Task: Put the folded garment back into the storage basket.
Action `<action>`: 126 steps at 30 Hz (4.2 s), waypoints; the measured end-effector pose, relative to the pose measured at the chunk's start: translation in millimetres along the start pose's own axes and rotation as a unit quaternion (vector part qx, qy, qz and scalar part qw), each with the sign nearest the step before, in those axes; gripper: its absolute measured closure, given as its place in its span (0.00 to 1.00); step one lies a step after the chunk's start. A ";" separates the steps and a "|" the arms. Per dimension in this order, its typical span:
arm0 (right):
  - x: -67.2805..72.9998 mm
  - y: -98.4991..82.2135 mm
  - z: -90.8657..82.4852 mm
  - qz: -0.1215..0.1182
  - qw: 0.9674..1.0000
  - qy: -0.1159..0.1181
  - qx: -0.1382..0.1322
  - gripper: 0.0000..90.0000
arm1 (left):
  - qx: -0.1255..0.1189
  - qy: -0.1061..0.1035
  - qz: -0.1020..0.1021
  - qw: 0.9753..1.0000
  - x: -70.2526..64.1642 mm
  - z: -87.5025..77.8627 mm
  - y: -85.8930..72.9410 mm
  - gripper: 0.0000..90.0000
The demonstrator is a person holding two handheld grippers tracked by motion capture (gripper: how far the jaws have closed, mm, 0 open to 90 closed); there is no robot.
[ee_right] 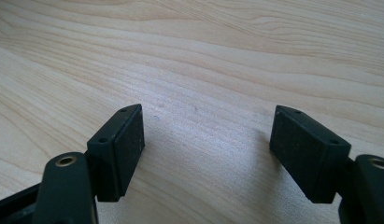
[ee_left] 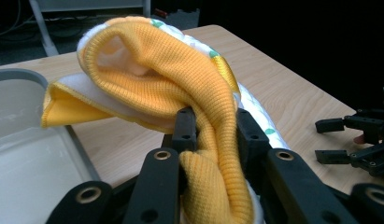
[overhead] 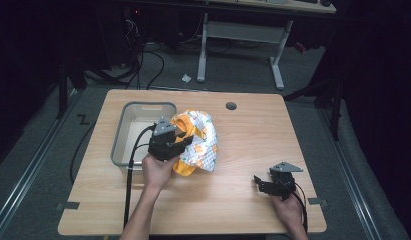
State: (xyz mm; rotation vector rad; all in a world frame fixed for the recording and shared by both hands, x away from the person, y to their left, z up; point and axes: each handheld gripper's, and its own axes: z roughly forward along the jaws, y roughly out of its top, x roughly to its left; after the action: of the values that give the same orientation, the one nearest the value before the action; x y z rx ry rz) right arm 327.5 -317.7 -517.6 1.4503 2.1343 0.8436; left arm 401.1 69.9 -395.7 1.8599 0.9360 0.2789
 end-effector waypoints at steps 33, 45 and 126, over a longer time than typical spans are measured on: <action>0.0 0.0 0.0 0.000 1.000 0.000 0.000 0.29 | -0.023 0.039 -0.029 0.999 45.3 -43.6 7.4 0.82; 0.0 0.0 0.0 0.000 1.000 0.000 0.000 0.29 | -0.016 0.044 -0.041 0.998 58.8 -48.5 3.2 0.82; 0.0 0.0 0.1 0.000 1.000 0.000 0.000 0.29 | 0.151 0.199 -0.048 0.967 109.9 -13.5 -22.6 0.42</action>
State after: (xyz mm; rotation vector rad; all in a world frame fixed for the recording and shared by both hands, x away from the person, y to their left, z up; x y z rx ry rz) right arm 327.6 -317.7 -517.6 1.4509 2.1343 0.8440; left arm 456.8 161.5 -431.4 2.0677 1.4028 0.4847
